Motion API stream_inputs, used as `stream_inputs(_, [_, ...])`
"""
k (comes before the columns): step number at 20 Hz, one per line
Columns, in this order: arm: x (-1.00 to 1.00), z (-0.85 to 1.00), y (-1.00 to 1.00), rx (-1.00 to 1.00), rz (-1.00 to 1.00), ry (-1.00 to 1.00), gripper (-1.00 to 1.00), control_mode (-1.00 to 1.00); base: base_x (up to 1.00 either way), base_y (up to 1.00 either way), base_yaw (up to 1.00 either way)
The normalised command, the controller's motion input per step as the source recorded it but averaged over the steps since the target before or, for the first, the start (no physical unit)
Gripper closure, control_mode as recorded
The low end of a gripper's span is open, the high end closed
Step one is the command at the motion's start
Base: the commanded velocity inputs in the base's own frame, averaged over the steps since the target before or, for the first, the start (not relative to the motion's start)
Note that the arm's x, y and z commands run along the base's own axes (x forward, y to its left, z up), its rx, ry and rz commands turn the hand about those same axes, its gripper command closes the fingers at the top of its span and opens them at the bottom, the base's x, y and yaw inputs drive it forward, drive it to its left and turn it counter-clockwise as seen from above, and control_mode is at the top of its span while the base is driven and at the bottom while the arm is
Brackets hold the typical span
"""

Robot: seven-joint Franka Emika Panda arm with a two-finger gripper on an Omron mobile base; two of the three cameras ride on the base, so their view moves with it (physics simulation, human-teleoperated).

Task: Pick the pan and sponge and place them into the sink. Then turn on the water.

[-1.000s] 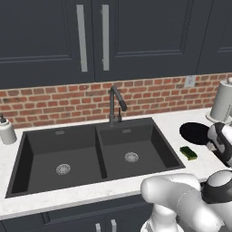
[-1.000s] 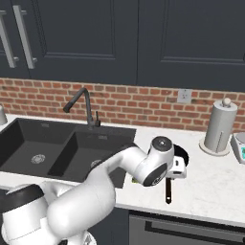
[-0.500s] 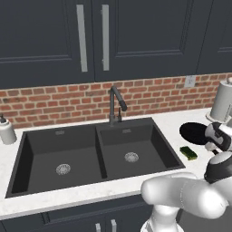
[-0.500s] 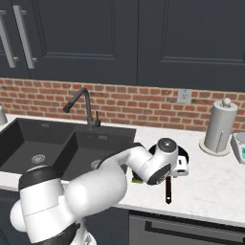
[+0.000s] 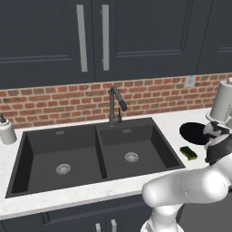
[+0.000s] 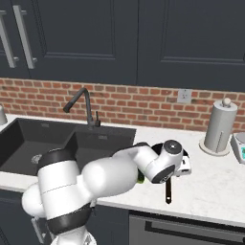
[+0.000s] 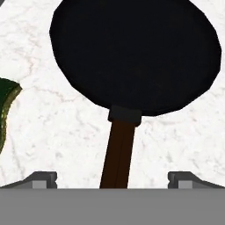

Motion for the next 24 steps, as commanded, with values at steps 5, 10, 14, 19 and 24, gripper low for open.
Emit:
stream_inputs(5, [0.25, -0.21, -0.09, 0.00, 0.05, 0.00, -1.00, -1.00, 0.00, 0.00, 0.00])
stream_inputs(10, [0.16, -0.25, -0.15, 0.00, 0.05, 0.01, -1.00, -1.00, 0.00, 0.00, 0.00])
stream_inputs(14, [0.12, -0.28, -0.13, 0.00, 0.04, 0.02, -1.00, -1.00, 0.00, 0.00, 0.00])
stream_inputs(19, [0.14, -0.29, -0.01, 0.00, 0.02, 0.02, -1.00, -1.00, 0.00, 0.00, 0.00])
stream_inputs(24, [0.09, -0.16, 0.01, 0.00, 0.00, 0.03, 1.00, -1.00, 0.00, 0.00, 0.00])
